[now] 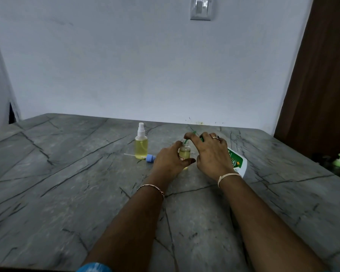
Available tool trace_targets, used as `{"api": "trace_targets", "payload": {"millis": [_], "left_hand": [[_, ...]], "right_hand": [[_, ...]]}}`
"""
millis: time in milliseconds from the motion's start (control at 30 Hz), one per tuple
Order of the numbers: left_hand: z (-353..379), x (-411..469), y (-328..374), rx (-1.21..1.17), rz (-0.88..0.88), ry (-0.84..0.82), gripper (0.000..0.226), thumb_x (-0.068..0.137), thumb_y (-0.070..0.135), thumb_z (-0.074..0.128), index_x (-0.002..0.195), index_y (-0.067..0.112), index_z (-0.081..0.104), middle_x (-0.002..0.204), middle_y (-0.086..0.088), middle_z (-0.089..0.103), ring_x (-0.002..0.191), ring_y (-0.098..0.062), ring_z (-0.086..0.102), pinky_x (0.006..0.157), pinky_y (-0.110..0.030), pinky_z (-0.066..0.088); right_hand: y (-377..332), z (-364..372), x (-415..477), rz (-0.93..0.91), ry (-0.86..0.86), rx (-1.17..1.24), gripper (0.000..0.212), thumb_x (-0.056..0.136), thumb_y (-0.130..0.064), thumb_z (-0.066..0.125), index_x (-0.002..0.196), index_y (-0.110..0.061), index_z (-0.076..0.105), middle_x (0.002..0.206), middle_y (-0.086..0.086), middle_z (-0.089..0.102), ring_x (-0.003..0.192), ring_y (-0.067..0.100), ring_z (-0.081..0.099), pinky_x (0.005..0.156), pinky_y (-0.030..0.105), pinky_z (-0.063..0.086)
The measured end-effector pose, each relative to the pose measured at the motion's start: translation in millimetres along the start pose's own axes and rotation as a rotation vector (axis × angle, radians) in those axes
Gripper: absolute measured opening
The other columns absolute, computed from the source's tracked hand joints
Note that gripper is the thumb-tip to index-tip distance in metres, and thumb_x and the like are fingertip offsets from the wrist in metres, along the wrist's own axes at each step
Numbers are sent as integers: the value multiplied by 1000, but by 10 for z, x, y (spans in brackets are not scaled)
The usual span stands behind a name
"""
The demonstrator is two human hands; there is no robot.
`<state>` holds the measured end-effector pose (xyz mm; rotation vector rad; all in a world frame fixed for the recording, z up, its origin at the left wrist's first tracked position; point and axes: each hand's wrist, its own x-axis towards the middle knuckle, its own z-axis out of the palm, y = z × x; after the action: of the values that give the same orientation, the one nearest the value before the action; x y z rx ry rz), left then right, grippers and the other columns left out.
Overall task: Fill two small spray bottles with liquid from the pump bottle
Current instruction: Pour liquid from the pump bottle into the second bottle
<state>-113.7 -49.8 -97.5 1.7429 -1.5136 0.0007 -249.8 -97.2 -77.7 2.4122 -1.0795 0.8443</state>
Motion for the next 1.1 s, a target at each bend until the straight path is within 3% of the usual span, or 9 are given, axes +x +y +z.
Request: {"api": "trace_targets", "payload": {"millis": [367,600,900,1100], "left_hand": [[-6,6,-9,0,-4,2,62,77,49,71,128,23,48,106,-6,68,97,-25,62,81,-34,50],[-1,8,-7,9,-16,-18,67,76,52,70,132,24,44,112,-5,66,102,-25,60,85,-35,50],[2,7,-17,-13,10,10,61,76,49,71,128,23,49,107,-4,68,98,-24,62,81,-33,49],[-2,12,-28,-11,-2,-9,61,76,51,70,126,23,48,106,-5,68,100,-25,61,86,-39,50]], "right_hand": [[-60,-25,43,38,-22,31,73,71,-17,72,130,-36,34,119,7,56,113,30,51,93,47,40],[2,-26,-9,8,-33,34,77,77,-15,68,138,-41,28,122,8,55,117,30,49,98,48,39],[-62,-30,43,31,-21,50,68,72,-15,70,128,-34,36,118,7,56,113,30,51,94,47,39],[-24,-16,6,6,-14,24,77,74,-13,67,136,-40,31,120,6,55,114,29,51,95,46,39]]}}
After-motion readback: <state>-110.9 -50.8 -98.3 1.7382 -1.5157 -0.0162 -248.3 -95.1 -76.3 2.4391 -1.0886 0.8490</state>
